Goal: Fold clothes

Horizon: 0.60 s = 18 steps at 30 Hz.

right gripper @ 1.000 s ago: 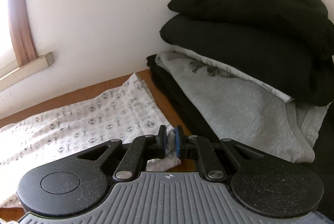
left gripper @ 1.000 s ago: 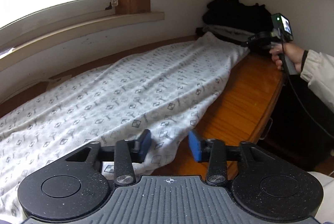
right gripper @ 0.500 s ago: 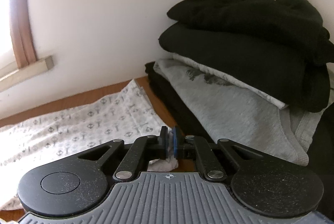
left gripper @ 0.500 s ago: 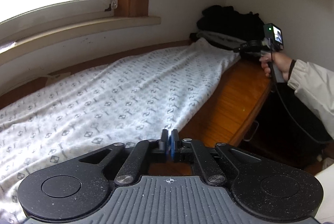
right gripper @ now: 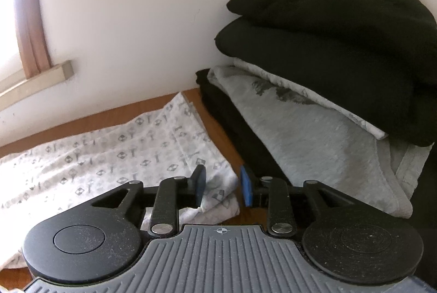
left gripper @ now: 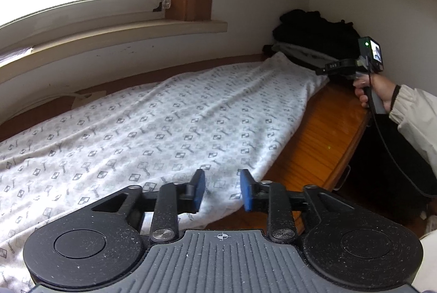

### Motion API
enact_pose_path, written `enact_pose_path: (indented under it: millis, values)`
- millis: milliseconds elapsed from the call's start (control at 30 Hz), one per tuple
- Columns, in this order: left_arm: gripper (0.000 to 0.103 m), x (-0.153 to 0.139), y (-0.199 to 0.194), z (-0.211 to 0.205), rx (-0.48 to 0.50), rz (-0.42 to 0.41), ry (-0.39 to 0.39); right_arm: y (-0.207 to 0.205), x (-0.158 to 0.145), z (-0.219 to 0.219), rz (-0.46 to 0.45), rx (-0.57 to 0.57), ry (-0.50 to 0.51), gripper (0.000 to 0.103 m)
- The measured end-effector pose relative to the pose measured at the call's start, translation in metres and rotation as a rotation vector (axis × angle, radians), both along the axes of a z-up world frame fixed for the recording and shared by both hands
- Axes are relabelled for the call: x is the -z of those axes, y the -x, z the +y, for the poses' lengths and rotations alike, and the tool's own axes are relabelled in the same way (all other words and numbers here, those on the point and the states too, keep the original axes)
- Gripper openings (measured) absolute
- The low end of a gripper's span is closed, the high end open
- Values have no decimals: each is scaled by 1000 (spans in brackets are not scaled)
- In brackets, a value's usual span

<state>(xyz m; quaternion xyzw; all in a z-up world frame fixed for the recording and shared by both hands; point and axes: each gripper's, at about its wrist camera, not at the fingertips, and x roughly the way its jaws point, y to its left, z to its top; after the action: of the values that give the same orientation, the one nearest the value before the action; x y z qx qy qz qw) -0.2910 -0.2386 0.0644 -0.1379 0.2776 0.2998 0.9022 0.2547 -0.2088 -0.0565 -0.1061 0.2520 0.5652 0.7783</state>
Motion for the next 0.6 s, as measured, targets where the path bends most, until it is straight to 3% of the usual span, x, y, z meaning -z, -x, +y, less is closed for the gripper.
enact_pose_path:
  millis: [67, 133, 600]
  values:
    - [32, 0, 0, 0, 2, -2, 0, 1, 0, -2, -3, -1, -10, 27]
    - [32, 0, -1, 0, 2, -3, 0, 1, -1, -3, -8, -6, -20, 13]
    - [32, 3, -2, 5, 1, -7, 8, 2, -11, -10, -9, -9, -94, 7]
